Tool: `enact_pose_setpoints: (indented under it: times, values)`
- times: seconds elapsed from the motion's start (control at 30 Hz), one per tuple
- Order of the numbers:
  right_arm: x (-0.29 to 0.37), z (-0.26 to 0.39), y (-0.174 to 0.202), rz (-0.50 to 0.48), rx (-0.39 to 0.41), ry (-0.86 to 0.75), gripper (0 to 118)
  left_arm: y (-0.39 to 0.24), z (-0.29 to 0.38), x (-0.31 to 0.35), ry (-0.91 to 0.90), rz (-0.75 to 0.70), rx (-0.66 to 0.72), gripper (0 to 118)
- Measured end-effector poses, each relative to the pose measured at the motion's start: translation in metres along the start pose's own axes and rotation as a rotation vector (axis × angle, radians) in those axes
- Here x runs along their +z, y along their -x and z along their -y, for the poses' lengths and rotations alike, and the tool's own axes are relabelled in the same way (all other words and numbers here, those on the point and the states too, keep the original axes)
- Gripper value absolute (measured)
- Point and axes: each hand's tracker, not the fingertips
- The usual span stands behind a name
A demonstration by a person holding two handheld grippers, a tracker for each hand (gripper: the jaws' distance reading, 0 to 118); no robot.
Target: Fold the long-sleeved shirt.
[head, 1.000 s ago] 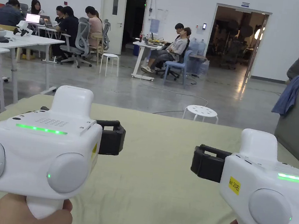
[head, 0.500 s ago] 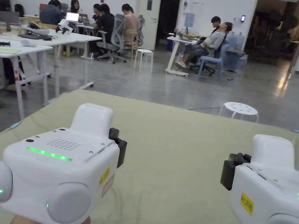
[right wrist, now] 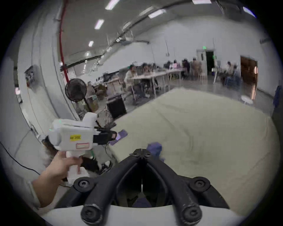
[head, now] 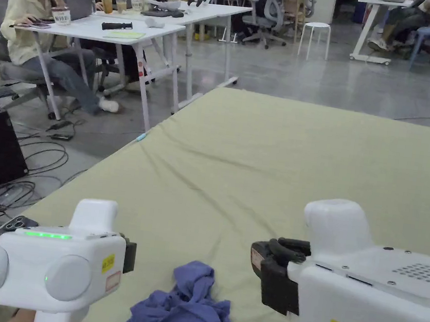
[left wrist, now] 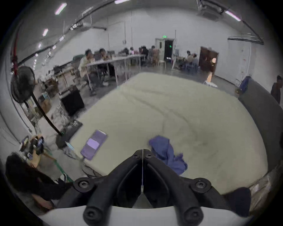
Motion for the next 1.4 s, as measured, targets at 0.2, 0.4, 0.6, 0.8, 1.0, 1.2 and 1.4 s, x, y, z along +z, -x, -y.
enact_pose_setpoints:
  times: [0.2,0.4,0.6,0.8,1.0,1.2,1.4]
  values:
    - [0.02,0.032,-0.057,0.134,-0.085,0.052,0,-0.018,0.043,-0.083,0.208,0.113,0.02,113]
    - [0.038,0.043,-0.087,0.199,-0.151,0.059,0,-0.032,0.082,-0.151,0.352,0.034,-0.076,51]
    - [0.061,0.047,-0.092,0.212,-0.196,-0.004,0,-0.05,0.013,-0.079,0.119,0.188,0.06,4]
    - [0.093,0.048,-0.093,0.205,-0.266,-0.107,0,-0.123,-0.087,0.008,-0.131,0.36,-0.066,4]
    - [0.154,0.039,-0.096,0.246,-0.28,-0.243,0,-0.214,-0.185,0.091,-0.319,0.597,-0.117,4]
    - [0.221,0.039,-0.1,0.352,-0.271,-0.374,0,-0.324,-0.211,0.127,-0.366,0.721,-0.191,4]
    - [0.268,0.066,-0.121,0.468,-0.322,-0.427,0,-0.458,-0.129,0.041,-0.066,0.709,-0.356,4]
